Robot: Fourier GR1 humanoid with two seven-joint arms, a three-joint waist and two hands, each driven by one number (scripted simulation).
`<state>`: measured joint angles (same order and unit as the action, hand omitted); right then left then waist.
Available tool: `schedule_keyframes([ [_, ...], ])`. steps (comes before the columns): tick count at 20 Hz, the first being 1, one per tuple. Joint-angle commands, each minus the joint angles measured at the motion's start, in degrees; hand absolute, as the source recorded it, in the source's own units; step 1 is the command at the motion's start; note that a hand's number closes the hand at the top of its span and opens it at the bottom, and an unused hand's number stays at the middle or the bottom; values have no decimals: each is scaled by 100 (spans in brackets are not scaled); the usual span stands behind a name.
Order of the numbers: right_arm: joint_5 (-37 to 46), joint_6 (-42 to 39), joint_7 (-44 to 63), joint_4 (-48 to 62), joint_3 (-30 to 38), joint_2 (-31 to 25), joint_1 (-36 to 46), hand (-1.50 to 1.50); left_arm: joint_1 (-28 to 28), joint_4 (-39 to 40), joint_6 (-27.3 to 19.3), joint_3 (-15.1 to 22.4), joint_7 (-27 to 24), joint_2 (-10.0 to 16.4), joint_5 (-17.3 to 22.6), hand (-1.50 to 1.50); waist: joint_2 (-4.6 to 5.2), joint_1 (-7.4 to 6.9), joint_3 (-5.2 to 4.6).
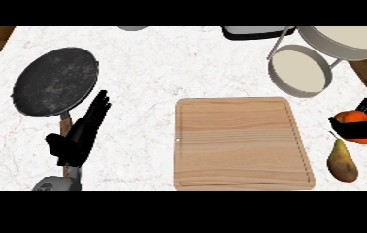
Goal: Pick the squash from the cutting board and place it in the tiered basket
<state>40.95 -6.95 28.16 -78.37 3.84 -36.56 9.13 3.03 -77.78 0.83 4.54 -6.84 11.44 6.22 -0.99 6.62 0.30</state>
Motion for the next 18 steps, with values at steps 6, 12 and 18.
schedule_keyframes([
  [6,-2659,-511,-2954,406,2653,-1203,-256,150,-62,-213,185,-9,54,113,90,0,6,-229,-5],
  [12,-3325,-1814,-3672,1600,3596,-2512,-3,150,60,-344,166,347,281,-117,-119,0,90,-632,-24],
  [18,-3449,-1878,-2413,1666,3116,-2753,1367,150,616,-111,365,174,481,-76,-58,0,115,-755,-33],
])
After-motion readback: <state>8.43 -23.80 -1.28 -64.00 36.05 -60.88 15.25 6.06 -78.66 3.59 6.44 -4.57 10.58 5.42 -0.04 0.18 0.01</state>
